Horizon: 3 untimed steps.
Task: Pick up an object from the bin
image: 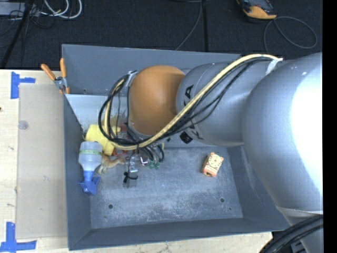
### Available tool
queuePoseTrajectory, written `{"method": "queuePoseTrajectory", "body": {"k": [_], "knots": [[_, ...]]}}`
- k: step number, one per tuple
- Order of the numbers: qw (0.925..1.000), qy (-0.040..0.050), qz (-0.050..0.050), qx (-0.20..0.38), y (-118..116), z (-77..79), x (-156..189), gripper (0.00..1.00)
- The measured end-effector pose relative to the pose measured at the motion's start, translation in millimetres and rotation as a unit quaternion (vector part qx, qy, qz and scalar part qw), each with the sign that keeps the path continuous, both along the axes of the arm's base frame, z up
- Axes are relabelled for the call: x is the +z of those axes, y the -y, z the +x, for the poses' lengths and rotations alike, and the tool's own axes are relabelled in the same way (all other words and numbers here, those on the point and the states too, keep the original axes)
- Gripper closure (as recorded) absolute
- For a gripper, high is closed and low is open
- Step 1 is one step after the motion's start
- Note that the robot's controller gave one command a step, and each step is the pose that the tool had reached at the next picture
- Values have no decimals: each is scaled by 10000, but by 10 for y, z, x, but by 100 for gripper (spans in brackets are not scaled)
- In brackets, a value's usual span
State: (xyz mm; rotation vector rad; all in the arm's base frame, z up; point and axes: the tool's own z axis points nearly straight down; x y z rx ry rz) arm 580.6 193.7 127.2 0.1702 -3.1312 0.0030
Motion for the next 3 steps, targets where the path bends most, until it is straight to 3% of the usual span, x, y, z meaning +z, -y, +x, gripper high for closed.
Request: {"method": "queuePoseTrajectory", "body": {"k": [1,2,3], "knots": [[10000,4,-14,77,-196,58,-67,0],[9998,74,49,167,103,11,-522,0],[9430,5,-45,3329,-182,-175,-555,100]]}}
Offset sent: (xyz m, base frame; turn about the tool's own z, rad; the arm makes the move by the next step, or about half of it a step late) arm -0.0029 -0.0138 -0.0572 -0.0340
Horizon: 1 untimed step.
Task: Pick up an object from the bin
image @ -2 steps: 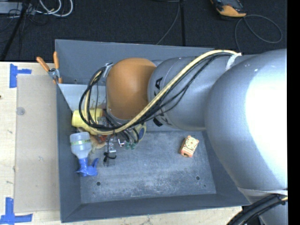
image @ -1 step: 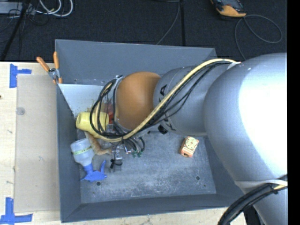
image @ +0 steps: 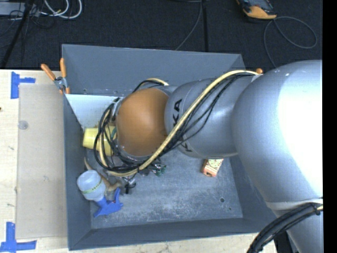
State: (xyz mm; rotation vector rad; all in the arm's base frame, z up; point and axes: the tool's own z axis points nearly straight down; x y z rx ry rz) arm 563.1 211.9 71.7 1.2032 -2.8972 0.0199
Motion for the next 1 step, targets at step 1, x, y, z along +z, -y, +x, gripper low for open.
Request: {"method": "queuePoseTrajectory", "body": {"k": [1], "knots": [[10000,-2,-8,5,-7,-6,-2,100]]}}
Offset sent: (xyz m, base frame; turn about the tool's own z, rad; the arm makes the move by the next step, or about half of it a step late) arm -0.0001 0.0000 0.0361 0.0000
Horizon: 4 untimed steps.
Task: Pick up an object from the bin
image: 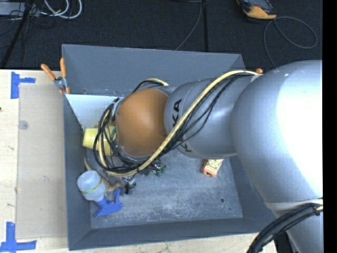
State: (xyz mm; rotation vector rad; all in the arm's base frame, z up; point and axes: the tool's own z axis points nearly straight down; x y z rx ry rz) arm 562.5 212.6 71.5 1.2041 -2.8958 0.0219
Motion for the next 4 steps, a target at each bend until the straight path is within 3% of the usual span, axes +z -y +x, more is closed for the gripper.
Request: {"method": "queuePoseTrajectory", "body": {"k": [2,4], "knots": [[10000,-44,-3,-19,7,-28,151,100],[10000,-31,8,-19,-10,-26,596,100]]}}
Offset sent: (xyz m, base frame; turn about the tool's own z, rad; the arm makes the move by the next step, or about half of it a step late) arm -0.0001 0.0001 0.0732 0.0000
